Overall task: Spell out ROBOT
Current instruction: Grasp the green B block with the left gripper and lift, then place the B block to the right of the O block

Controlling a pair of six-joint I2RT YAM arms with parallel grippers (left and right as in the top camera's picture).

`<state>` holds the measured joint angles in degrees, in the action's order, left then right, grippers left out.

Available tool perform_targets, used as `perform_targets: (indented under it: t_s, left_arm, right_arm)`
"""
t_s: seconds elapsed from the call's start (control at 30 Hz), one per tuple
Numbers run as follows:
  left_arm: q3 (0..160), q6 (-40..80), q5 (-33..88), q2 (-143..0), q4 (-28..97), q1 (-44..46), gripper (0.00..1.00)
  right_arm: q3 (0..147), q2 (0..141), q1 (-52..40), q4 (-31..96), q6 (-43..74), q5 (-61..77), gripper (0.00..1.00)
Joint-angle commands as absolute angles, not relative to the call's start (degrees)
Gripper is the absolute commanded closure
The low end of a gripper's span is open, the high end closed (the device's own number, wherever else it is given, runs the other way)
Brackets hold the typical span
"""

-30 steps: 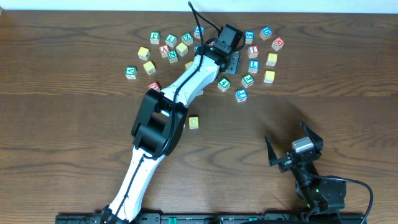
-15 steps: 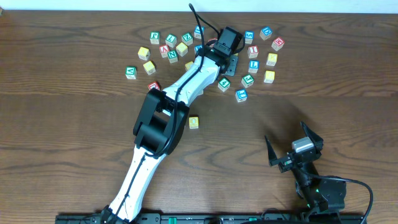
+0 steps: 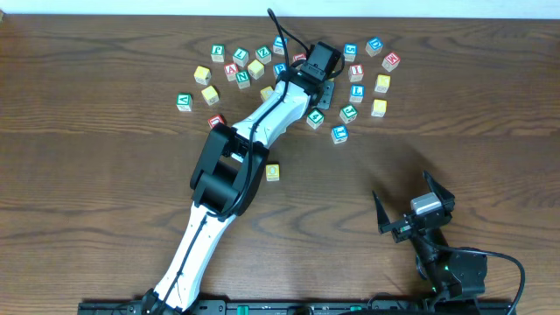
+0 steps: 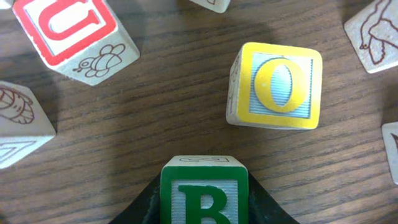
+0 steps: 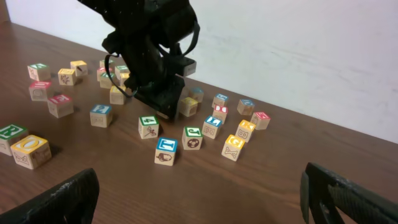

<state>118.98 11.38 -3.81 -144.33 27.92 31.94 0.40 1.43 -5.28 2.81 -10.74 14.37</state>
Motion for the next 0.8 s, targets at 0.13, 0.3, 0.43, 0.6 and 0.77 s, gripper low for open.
perform_targets:
  t_s: [0.13,0.3,0.43,0.6,0.77]
  left_arm:
    - [120.2,11.0,-5.3,-141.4,29.5,31.9,0.81]
    - [120.2,11.0,-7.1,-133.4,34.7,31.9,0.85]
    - [120.2,14.6,-7.1,-124.4,44.7,31.9,0.85]
    - [120.2,21.1,-7.1,-118.9,57.7,31.9,0.86]
    - [119.9,25.9,-7.1,-118.3,70.3,32.5,0.88]
  right_arm:
    - [0.3,1.1,-5.7,3.0,-9.8,14.5,0.01]
    - [0.3,1.1,-5.7,3.0,-9.8,14.5,0.01]
    - [0.3,1.1,-5.7,3.0,-9.8,14.5,0.01]
    - [0.3,1.1,-5.7,3.0,-9.8,14.5,0.01]
    - [0.3,1.1,-5.7,3.0,-9.8,14.5,0.01]
